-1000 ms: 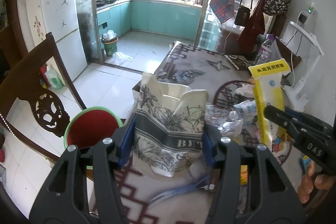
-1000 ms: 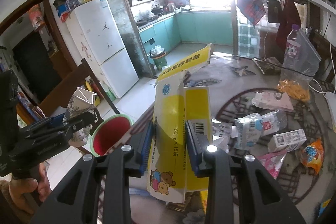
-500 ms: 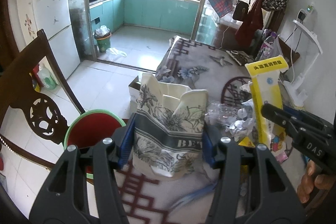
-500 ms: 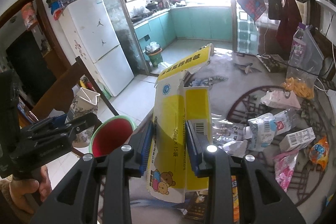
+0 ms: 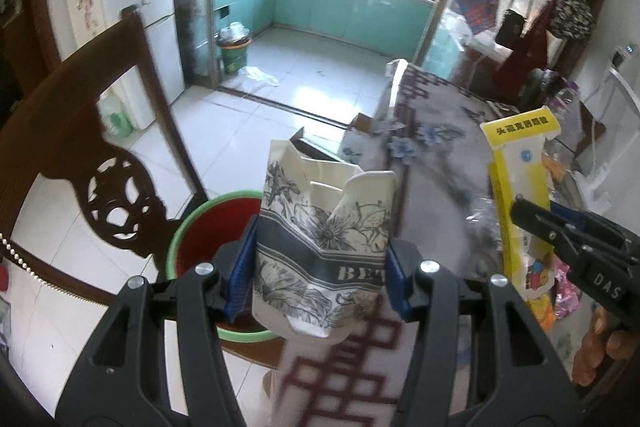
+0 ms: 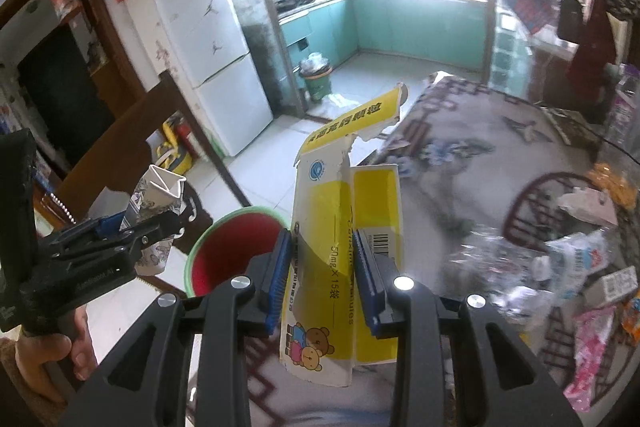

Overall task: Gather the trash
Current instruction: 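Lift and carry the paper bag and yellow box over the red bucket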

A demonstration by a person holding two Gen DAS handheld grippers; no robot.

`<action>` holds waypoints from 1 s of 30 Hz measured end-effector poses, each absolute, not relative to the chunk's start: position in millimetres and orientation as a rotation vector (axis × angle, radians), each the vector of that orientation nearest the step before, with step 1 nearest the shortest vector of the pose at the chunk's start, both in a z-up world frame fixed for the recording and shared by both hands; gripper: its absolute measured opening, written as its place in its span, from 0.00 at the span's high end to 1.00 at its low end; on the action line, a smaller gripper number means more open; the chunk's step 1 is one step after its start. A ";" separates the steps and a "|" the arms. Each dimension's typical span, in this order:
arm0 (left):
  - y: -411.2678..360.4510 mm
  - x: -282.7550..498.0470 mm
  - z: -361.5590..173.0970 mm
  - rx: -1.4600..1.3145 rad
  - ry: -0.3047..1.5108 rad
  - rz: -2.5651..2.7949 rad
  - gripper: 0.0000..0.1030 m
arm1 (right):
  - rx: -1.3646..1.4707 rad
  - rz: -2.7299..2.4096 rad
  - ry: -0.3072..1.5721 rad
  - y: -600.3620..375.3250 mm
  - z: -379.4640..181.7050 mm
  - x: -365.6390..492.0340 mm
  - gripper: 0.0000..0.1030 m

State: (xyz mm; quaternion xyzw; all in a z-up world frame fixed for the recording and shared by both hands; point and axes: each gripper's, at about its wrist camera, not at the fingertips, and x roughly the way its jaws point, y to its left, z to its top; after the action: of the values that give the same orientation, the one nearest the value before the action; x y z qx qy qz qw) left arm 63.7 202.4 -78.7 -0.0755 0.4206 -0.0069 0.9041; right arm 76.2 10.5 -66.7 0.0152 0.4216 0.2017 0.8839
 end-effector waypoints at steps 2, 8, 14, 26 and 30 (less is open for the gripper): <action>218.3 63.7 -81.8 -0.168 0.875 0.008 0.49 | 0.020 0.441 0.893 28.7 -72.1 81.6 0.70; 259.7 66.0 -92.0 -0.198 0.895 0.060 0.49 | -0.017 0.486 0.917 68.3 -82.6 89.6 0.70; 287.9 78.2 -109.6 -0.193 0.937 0.081 0.49 | -0.016 0.503 0.970 92.0 -99.5 93.6 0.70; 312.3 111.1 -141.7 -0.201 1.021 0.049 0.49 | 0.063 0.502 1.085 115.0 -129.3 112.7 0.69; 314.9 122.4 -150.4 -0.198 1.040 0.028 0.49 | 0.083 0.513 1.106 125.3 -136.0 119.2 0.69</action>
State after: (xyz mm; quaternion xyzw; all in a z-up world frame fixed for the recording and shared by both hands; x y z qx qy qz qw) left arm 122.4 314.9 -150.4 -0.0942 0.4961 0.0132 0.8630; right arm 119.2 125.3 -136.0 0.0388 0.5194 0.2410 0.8189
